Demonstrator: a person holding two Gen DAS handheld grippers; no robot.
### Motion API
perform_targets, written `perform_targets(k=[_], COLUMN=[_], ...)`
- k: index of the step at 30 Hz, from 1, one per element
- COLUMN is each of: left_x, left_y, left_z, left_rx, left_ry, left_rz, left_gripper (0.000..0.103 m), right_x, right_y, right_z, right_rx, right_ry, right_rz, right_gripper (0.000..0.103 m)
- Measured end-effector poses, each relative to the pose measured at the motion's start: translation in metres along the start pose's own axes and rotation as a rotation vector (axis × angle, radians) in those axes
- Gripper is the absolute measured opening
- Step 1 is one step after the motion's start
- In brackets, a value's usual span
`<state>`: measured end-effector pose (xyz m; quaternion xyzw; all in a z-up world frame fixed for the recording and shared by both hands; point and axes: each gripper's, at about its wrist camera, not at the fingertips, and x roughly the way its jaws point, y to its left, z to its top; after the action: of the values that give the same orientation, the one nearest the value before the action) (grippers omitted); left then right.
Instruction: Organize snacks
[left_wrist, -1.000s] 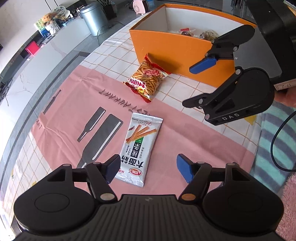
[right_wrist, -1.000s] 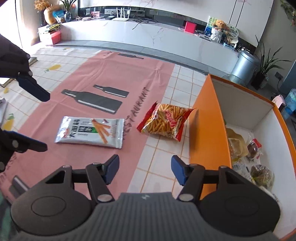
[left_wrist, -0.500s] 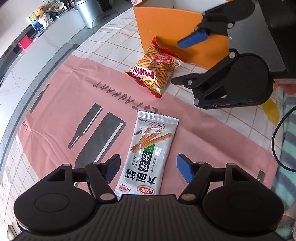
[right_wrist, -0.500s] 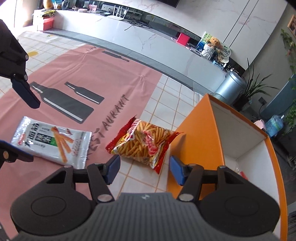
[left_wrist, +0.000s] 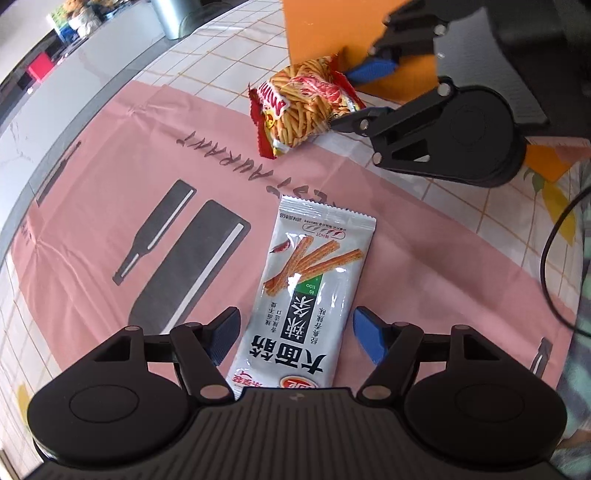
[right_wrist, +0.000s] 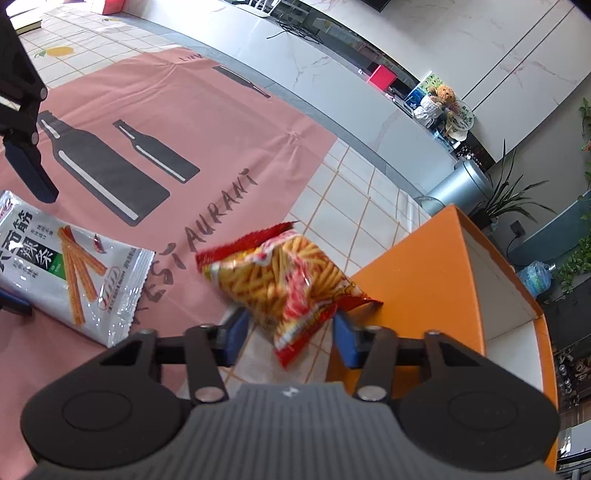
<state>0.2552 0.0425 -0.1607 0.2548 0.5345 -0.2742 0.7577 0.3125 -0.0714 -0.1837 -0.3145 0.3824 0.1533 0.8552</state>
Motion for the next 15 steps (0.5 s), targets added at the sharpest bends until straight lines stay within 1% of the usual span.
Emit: perform_targets(k=[1, 2, 4, 5, 6, 7, 10, 13, 15], left_x=[0.000, 0.000, -0.001, -0.002, -0.003, -0.004, -0.008, -0.011, -0.015], left_y=[0.002, 0.003, 0.006, 0.007, 0.006, 0.006, 0.008, 0.014, 0.014], left_z=[-0.001, -0.002, -0.004, -0.005, -0.007, -0.007, -0.011, -0.018, -0.022], left_rx=[-0.026, -0.055, -0.121, -0.150, -0.173, -0.195, -0.290, -0.443, -0.534], left_ry=[0.000, 0.002, 0.005, 0.008, 0.015, 0.025, 0.053, 0.075, 0.079], left_rz=[-0.010, -0.018, -0.029, -0.027, -0.014, 0.000, 0.025, 0.029, 0.026], left_gripper=[0.080, 0.079, 0.068, 0.066, 0.065, 0.064, 0.062, 0.062, 0.062], right_x=[-0.001, -0.003, -0.008, -0.012, -0.016, -0.020, -0.035, -0.051, -0.059], right_y=[-0.001, -0.002, -0.004, -0.003, -0.003, -0.002, 0.001, 0.006, 0.009], right_z=[-0.001, -0.003, -0.006, -0.008, -0.010, -0.013, -0.024, -0.038, -0.048], right_rx=[0.013, 0.030, 0.063, 0.083, 0.103, 0.125, 0.220, 0.318, 0.393], right_ry=[-0.001, -0.003, -0.008, -0.009, -0.008, -0.003, 0.007, 0.014, 0.038], right_rz=[0.007, 0.016, 0.040, 0.053, 0.060, 0.063, 0.090, 0.106, 0.120], right_gripper=[0.027, 0.025, 0.023, 0.023, 0.014, 0.012, 0.011, 0.011, 0.010])
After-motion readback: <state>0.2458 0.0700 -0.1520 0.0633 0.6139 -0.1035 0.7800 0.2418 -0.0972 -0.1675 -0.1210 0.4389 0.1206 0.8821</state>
